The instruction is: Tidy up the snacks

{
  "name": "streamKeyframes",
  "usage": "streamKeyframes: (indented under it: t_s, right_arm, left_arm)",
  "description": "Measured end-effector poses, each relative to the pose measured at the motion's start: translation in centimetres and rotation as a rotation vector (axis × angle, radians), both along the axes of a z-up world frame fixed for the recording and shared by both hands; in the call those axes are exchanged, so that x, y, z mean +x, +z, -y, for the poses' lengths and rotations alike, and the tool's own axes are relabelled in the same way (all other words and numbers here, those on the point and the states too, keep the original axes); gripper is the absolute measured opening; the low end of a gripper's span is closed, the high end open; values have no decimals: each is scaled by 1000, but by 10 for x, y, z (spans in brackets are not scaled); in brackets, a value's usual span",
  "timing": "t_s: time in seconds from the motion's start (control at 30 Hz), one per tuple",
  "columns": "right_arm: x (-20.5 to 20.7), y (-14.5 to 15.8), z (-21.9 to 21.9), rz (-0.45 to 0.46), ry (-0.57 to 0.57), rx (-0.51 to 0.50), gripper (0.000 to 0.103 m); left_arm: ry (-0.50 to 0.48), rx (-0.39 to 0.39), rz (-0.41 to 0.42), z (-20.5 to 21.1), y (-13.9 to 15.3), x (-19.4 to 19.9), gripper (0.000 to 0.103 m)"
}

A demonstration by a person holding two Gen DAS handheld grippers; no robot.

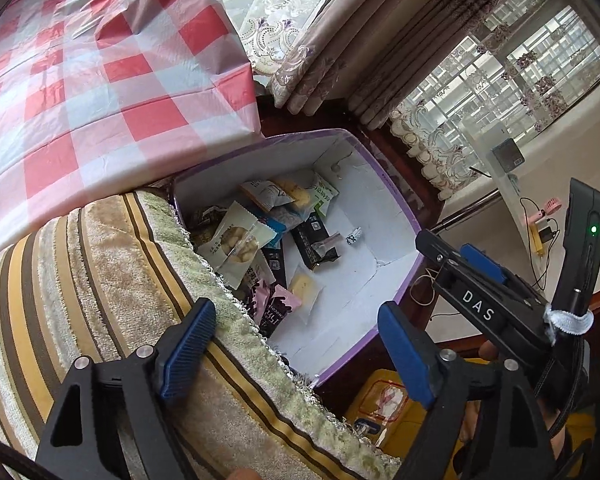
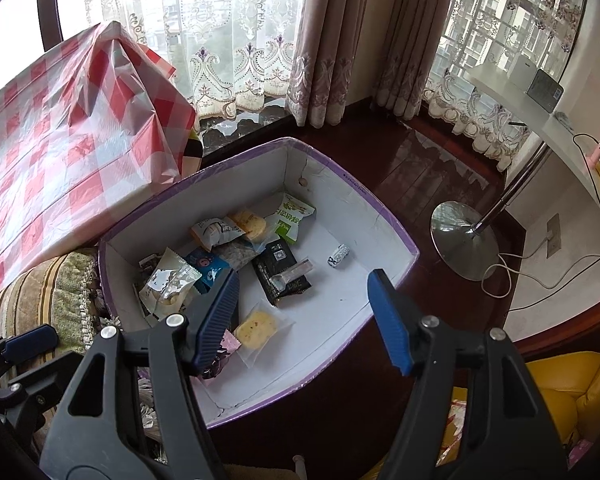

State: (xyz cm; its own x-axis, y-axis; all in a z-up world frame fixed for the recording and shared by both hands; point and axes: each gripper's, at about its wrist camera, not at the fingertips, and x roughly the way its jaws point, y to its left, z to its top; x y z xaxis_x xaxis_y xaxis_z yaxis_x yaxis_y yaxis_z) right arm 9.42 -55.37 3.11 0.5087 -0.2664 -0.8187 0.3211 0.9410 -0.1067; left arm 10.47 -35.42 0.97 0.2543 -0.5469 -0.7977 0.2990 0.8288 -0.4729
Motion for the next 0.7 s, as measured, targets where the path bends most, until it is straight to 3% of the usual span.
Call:
streamKeyframes:
  t_s: [0.17, 0.7]
  right_arm:
    - [0, -2, 1, -8, 4, 0, 70]
    - [0, -5, 2, -11, 5, 8, 70]
  left_arm:
    - [-11, 32, -12, 6, -2, 7, 86]
    - [7, 27, -23, 5, -4, 12, 86]
